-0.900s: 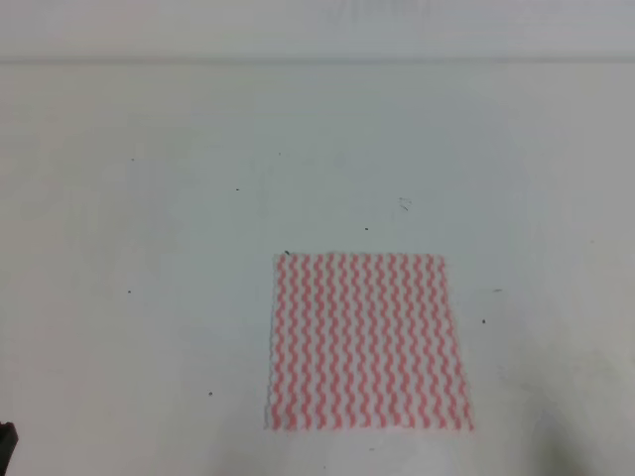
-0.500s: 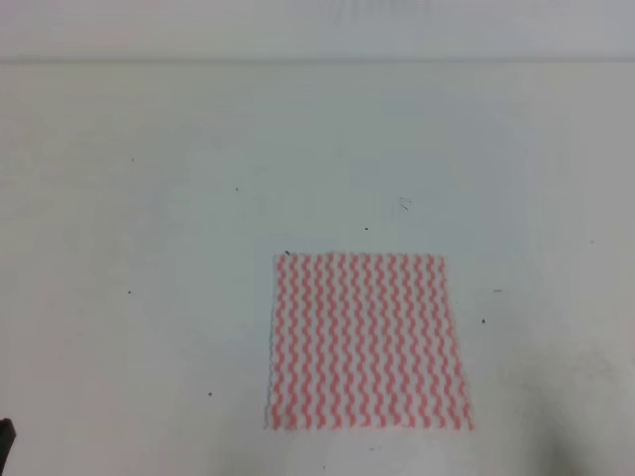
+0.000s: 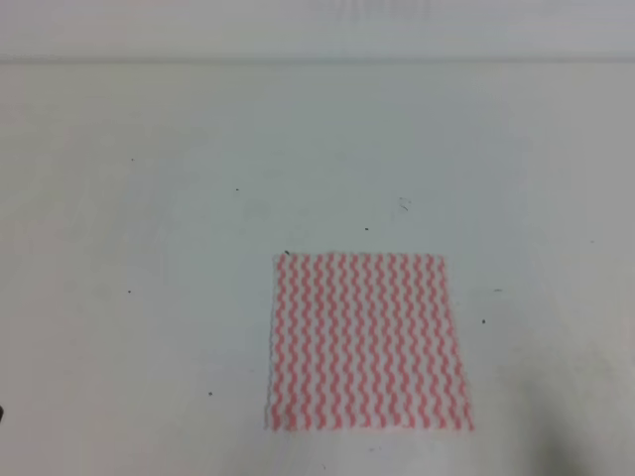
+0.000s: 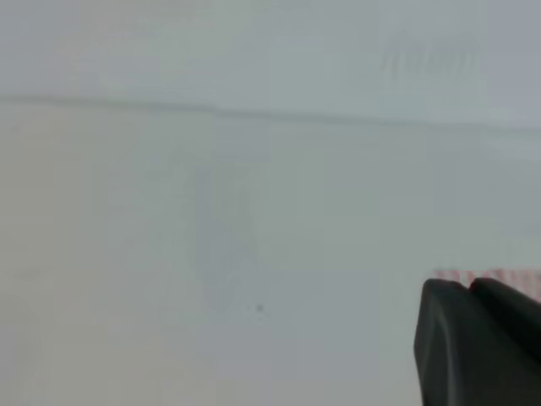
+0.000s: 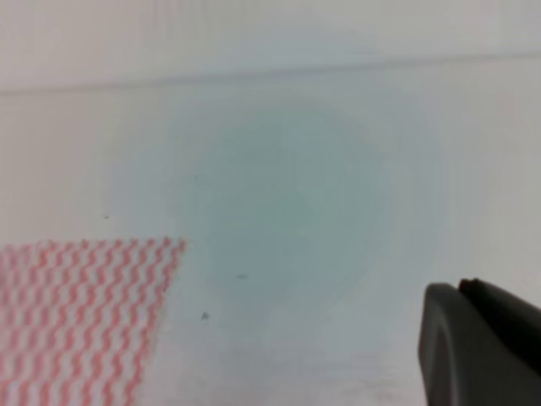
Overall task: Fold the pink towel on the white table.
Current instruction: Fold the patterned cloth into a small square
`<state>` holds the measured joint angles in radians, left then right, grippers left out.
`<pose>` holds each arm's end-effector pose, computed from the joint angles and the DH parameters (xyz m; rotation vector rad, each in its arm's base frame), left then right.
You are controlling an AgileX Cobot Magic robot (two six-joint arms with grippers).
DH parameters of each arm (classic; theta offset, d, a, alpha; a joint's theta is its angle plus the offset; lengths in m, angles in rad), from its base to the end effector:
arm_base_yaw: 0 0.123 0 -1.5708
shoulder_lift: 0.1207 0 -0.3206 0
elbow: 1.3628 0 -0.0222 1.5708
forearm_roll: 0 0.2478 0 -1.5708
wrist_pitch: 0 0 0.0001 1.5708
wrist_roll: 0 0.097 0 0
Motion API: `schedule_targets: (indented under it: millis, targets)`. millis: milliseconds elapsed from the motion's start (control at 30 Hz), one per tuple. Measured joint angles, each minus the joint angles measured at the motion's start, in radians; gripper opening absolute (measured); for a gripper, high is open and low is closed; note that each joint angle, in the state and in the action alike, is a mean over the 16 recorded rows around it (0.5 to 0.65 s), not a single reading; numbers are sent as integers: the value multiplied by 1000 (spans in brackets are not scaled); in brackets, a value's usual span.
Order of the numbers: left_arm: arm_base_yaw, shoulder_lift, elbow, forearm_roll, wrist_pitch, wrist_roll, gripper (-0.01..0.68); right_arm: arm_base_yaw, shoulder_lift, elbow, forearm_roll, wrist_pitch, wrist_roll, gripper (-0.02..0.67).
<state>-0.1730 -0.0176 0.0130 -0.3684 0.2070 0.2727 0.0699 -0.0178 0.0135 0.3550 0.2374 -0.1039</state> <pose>0.0205 -0.0109 0.1909 0.1270 1.6738 -0.2592 0.0210 0.0095 0.1879 0.0858 1.7089 0.3019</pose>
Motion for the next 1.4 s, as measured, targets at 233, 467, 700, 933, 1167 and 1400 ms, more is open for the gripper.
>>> schedule_targets:
  millis: [233, 467, 700, 933, 1167, 1400]
  targets:
    - [-1, 0, 0, -204, -85, -9, -3, 0, 2, -2, 205, -73, 0, -18]
    - [-1, 0, 2, -368, -165, -11, -4, 0, 2, -2, 464, -118, 1, -18]
    - [-1, 3, 0, -405, -174, 11, -4, 0, 0, 0, 611, -119, -19, -18]
    - [-1, 1, 1, -420, -148, 39, -4, 0, 2, -3, 652, -103, -55, -18]
    - [-2, 17, -9, -447, -121, 53, -4, 0, 43, -40, 650, -56, -78, -18]
    - [-3, 120, -75, -462, -44, 53, -3, 0, 198, -148, 604, 54, -79, -18]
